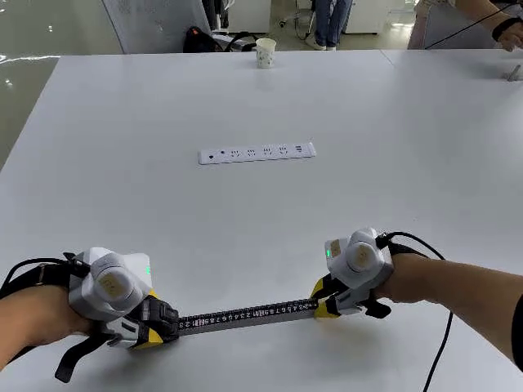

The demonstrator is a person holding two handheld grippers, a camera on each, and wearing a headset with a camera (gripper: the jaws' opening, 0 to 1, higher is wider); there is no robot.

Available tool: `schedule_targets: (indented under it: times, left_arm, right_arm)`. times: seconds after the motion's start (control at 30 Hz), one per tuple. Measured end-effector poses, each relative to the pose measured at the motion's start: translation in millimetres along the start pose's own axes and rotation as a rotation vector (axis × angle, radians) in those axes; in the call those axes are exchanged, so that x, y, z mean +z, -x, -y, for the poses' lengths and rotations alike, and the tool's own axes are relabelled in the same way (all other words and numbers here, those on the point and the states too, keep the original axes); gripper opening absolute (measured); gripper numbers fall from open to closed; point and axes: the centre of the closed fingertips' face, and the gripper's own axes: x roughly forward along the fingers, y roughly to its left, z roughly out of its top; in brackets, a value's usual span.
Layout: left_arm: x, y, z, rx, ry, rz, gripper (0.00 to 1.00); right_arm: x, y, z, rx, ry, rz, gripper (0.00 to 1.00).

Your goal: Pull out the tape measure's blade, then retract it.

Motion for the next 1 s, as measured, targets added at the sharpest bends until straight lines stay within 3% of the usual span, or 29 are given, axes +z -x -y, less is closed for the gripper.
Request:
schedule_targets:
  times: [0.3, 0.67, 1.0]
  left_arm:
    - [1.0, -0.5, -2.0, -0.001, 0.013, 0.024, 0.34]
    - [0.9, -0.1, -0.5, -0.004, -0.006, 0.014, 0.34]
    - [0.2, -1.2, -1.2, 0.002, -0.016, 0.0, 0.34]
  right_arm:
    - [0.2, -0.2, -0.6, 0.0, 0.009, -0.018, 0.11]
    - [0.2, -1.5, -1.4, 0.021, 0.092, -0.102, 0.12]
    - [-0.8, -1.3, -0.4, 0.015, 0.103, -0.113, 0.12]
